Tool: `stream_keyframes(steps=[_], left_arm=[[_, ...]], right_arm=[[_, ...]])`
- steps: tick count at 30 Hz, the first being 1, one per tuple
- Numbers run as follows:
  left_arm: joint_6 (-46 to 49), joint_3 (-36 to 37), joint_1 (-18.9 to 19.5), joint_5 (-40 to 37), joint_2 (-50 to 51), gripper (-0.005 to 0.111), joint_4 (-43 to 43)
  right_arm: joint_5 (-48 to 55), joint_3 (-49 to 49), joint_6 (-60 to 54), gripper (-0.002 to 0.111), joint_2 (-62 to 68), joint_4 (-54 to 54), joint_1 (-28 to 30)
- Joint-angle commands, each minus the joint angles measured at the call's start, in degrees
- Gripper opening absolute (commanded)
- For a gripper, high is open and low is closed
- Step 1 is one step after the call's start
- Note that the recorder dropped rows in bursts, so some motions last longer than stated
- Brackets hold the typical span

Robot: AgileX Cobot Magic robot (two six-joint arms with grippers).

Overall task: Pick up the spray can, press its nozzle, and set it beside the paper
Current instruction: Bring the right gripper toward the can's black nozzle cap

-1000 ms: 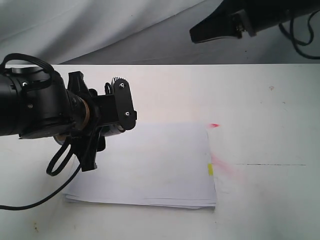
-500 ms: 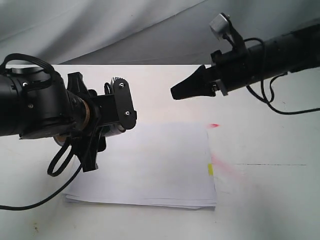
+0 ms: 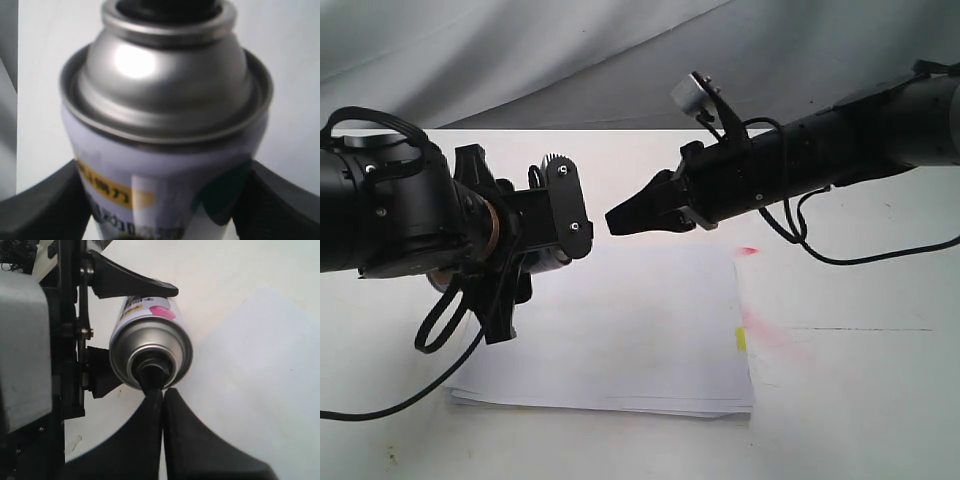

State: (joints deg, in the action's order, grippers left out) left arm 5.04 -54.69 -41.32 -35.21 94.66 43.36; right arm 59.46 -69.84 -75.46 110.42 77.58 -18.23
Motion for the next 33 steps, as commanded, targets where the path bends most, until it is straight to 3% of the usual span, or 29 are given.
stream_keyframes(steps=[1, 33], left_arm=[[-0.6, -0.2, -0.3, -0.3, -0.4, 0.0, 0.4], [-2.2, -0.2, -0.3, -1.0, -0.4, 0.0, -1.1]], right_arm=[[-1.8, 0.2, 0.2, 0.0, -0.1, 2.7, -0.6], [2.9, -0.3, -2.0, 0.0, 3.0, 5.4, -0.6]])
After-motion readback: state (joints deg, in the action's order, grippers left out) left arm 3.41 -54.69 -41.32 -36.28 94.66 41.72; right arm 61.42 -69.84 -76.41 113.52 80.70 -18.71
